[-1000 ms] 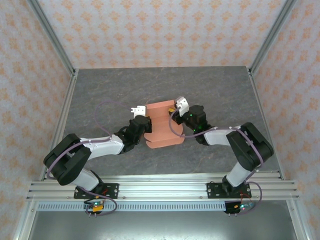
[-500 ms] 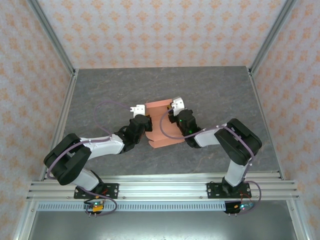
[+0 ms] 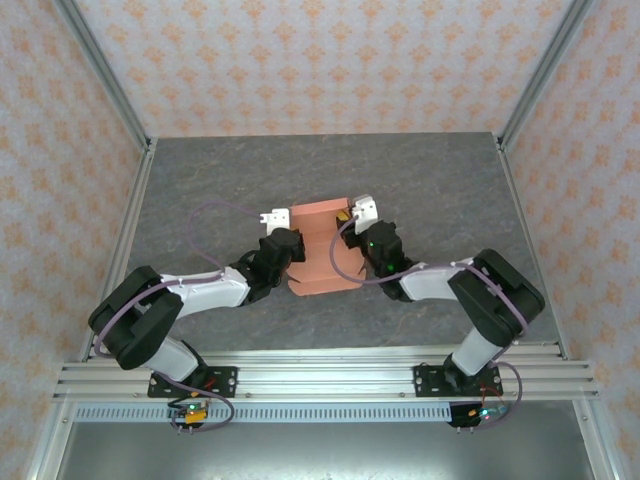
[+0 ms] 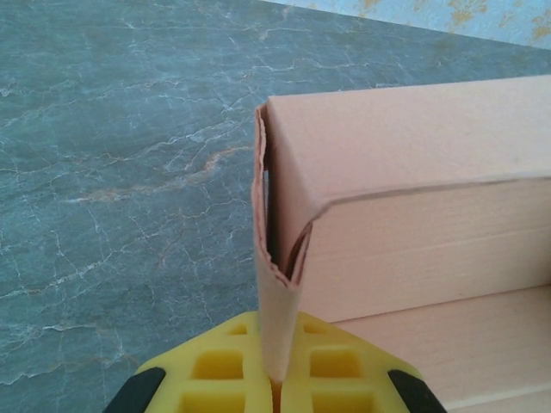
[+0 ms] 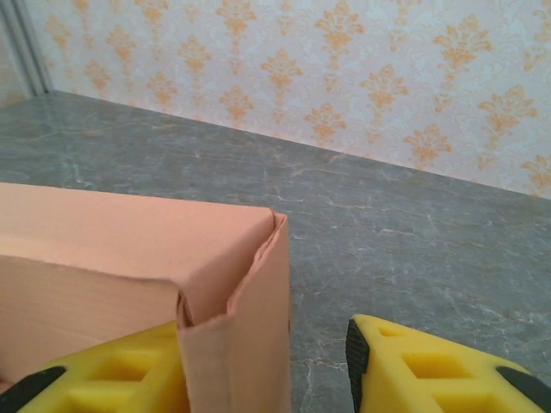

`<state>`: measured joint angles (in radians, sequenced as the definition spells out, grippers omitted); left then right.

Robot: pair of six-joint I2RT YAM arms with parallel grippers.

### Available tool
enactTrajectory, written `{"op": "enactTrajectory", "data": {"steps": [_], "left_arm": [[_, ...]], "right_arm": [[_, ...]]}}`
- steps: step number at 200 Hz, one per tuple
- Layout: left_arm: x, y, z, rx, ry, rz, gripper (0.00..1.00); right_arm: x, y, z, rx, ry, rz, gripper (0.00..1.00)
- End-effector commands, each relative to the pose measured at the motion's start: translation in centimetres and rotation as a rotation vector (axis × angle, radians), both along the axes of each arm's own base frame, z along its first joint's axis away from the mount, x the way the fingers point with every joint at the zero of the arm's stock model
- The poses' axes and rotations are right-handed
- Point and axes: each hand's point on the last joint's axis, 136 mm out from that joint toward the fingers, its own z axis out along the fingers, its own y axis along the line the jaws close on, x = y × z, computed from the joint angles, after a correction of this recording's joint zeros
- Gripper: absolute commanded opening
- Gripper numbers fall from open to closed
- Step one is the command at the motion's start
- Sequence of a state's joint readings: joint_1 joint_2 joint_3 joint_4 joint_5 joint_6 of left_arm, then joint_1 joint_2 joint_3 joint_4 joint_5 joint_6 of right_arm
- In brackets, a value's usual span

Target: Fold the paper box

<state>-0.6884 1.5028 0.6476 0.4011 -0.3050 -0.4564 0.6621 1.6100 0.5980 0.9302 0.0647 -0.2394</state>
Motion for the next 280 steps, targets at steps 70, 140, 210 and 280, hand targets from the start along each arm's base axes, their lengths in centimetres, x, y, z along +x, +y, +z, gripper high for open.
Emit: {"op": "enactTrajectory", "data": {"steps": [70,140,210,280], "left_arm": [[-0.1,0.4,0.2,0.007,-0.002,0.043,0.00],[-0.3,0.6,0.4,-0.011,-0.004,0.053,0.00],[-0.4,0.3,0.0,-0.038,0.009,0.083,0.00],[-0.1,1.3,0.8,0.007,0.000,0.145,0.00]], "right_arm": [[-0.6,0.9,1.6,-0.056,0.009,0.145,0.43],[2.5,-2.2,1.6,-0.051,-0.067,-0.264,0.37],[4.1,-4.7,0.1,-0.005,-0.087,-0.633,0.33],[1.3,-0.3,0.0,0.017,0.026,-0.148,0.45]]}}
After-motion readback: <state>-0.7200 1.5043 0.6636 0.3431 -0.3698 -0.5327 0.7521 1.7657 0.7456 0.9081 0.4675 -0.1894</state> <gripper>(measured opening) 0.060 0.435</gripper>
